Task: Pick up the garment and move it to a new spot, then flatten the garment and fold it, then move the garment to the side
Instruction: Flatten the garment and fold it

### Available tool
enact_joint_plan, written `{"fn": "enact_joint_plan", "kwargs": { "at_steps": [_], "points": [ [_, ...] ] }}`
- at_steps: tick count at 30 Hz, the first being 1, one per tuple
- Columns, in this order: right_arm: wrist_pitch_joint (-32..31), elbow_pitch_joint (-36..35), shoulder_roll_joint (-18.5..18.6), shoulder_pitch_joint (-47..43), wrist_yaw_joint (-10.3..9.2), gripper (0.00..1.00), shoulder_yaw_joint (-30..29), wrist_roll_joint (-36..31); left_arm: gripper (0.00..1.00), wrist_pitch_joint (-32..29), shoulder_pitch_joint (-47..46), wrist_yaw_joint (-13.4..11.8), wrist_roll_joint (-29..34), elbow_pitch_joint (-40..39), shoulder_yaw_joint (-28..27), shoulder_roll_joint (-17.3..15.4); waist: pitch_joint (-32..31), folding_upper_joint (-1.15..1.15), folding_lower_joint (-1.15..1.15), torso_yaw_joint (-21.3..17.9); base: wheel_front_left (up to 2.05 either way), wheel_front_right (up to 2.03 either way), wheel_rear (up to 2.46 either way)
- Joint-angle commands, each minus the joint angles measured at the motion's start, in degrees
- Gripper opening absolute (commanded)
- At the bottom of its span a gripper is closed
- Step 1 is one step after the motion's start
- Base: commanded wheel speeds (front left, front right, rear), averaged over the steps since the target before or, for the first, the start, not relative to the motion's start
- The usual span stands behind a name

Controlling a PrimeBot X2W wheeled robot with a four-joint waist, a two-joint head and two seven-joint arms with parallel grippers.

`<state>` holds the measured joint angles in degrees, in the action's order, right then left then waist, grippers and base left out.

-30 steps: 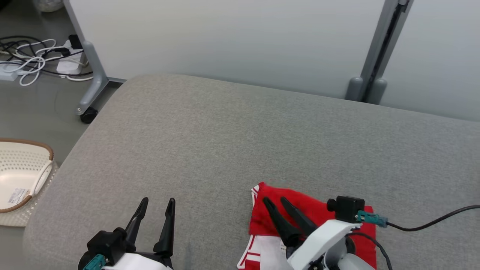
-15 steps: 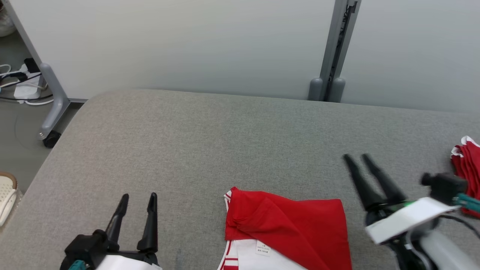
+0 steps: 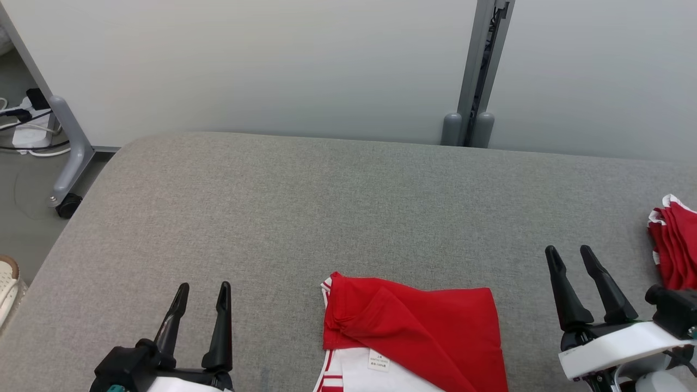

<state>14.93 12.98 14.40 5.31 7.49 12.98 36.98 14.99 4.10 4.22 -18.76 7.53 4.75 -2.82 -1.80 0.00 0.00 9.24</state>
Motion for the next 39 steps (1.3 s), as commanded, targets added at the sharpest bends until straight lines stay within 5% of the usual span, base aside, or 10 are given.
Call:
{"fn": "enact_joint_plan", "kwargs": {
  "at_steps": [1, 4, 5, 6, 7, 8, 30, 39],
  "points": [
    [0.3, -0.2, -0.3, -0.4, 0.01, 1.0, -0.6, -1.1, 1.0, 0.2, -0.5, -0.2, 0.1, 0.1, 0.1, -0.2, 0.0, 0.0, 0.0, 0.1, 0.0, 0.0, 0.0],
    [-0.6, 0.4, -0.7, -0.4, 0.01, 1.0, -0.6, -3.4, 1.0, 0.2, -0.8, -0.1, 0.0, 0.5, 0.3, -0.2, 0.0, 0.0, 0.0, 0.3, 0.0, 0.0, 0.0],
    [-1.0, 0.6, -1.0, -0.2, 0.01, 0.82, -0.2, -3.6, 1.0, 0.2, -0.8, -0.1, -0.1, 0.5, 0.3, -0.2, 0.0, 0.0, 0.0, 0.4, 0.0, 0.0, 0.0],
    [-1.0, 0.6, -1.0, -0.2, 0.01, 0.82, -0.2, -3.6, 1.0, 0.2, -0.8, -0.1, -0.1, 0.5, 0.3, -0.2, 0.0, 0.0, 0.0, 0.4, 0.0, 0.0, 0.0],
    [-1.8, 0.9, -1.5, 0.0, 0.01, 0.29, 0.4, -3.4, 1.0, 0.2, -0.9, -0.1, -0.2, 0.7, 0.4, -0.2, 0.0, 0.0, 0.0, 0.5, 0.0, 0.0, 0.0],
    [-3.0, 1.6, -1.6, 0.2, 0.01, 0.0, 1.5, -3.2, 1.0, 0.2, -0.9, -0.1, -0.3, 0.8, 0.6, -0.2, 0.0, 0.0, 0.0, 0.6, 0.0, 0.0, 0.0],
    [-20.6, 22.5, -7.9, 6.6, 0.02, 0.0, 10.7, 17.0, 1.0, 0.2, -1.9, -0.4, -1.5, 3.0, 3.4, -0.2, 0.7, 0.0, 0.0, 8.4, 0.0, 0.0, 0.0],
    [-25.6, 14.6, -9.7, 4.3, 0.02, 0.0, 21.0, 23.1, 1.0, 0.2, -1.6, -0.7, -1.5, 2.9, 3.2, -0.2, 0.8, 0.0, 0.0, 8.3, 0.0, 0.0, 0.0]
  ]
}}
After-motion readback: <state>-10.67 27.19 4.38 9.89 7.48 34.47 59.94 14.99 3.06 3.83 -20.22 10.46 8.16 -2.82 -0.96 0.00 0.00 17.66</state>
